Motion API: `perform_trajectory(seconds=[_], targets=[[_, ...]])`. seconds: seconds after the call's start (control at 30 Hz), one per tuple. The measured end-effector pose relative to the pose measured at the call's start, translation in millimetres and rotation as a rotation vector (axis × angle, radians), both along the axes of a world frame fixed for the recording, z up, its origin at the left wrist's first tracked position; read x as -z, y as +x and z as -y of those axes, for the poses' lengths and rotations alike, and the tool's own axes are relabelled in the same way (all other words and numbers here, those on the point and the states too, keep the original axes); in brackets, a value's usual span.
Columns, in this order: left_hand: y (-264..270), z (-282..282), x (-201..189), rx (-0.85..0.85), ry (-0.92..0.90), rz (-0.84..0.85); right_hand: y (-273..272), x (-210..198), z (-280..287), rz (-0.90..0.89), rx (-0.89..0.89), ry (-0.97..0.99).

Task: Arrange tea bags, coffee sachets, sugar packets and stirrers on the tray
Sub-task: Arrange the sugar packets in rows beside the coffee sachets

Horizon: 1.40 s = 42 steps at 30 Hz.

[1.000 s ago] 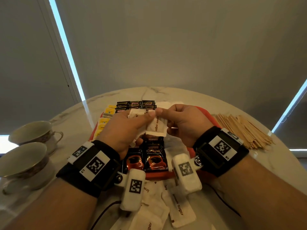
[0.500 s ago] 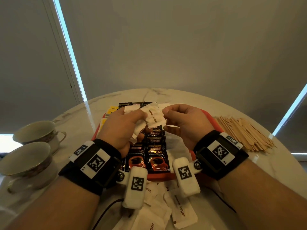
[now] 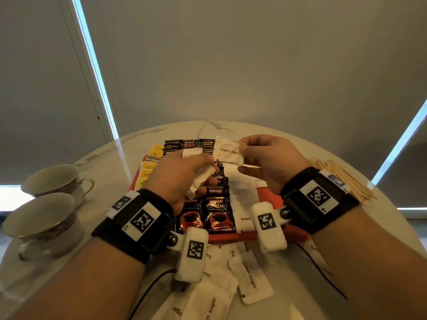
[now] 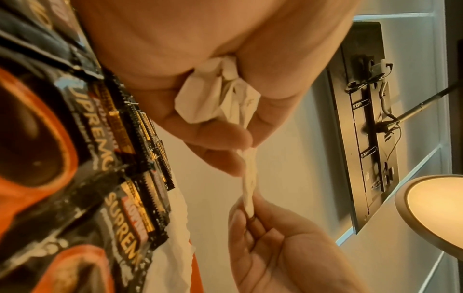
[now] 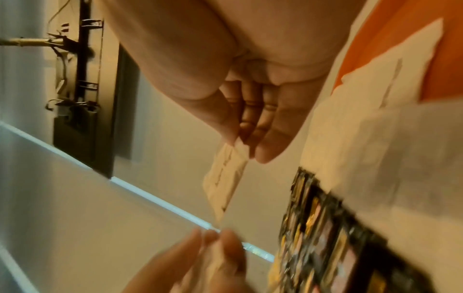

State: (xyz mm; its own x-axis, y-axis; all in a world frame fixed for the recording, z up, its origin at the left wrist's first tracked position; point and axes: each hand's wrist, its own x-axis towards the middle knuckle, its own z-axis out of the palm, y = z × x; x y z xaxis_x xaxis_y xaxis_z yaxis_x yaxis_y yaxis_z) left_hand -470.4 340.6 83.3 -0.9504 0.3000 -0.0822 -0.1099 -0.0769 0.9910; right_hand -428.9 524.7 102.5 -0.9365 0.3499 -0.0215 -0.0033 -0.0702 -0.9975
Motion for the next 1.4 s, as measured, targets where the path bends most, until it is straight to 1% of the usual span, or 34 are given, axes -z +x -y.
perform_trajectory(seconds=[0.1,0.23,0.33,0.4,0.53,0.77,0.87,1.0,1.07,1.2,1.3,1.4], targets=[[-4,4,-2,-0.001,0.02,0.074,2,5,-25,0.106,0.102,0.007],[-8,11,-6,0.013,0.062,0.189,2,20,-63,0.35,0.247,0.002],[-5,11,-8,0.0,0.097,0.22,5,28,-75,0.492,0.285,0.088],[-3,12,-8,-0.001,0.129,0.233,8,30,-76,0.525,0.301,0.117],[-4,13,-8,0.022,0.178,0.27,7,31,-73,0.54,0.28,0.139],[-5,12,-7,0.014,0.18,0.284,6,29,-69,0.525,0.268,0.142],[-6,12,-7,0.014,0.172,0.287,6,29,-66,0.474,0.291,0.129],[-7,11,-7,0.023,0.159,0.299,6,29,-61,0.356,0.317,0.099],[-6,10,-9,0.045,0.176,0.317,6,28,-53,0.323,0.262,0.071],[-3,10,-10,0.075,0.303,0.371,6,24,-44,0.375,0.169,0.061],[-2,8,-8,0.06,0.354,0.368,7,14,-34,0.288,0.13,0.027],[-2,4,-7,0.066,0.396,0.355,6,2,-14,0.228,-0.027,0.014]])
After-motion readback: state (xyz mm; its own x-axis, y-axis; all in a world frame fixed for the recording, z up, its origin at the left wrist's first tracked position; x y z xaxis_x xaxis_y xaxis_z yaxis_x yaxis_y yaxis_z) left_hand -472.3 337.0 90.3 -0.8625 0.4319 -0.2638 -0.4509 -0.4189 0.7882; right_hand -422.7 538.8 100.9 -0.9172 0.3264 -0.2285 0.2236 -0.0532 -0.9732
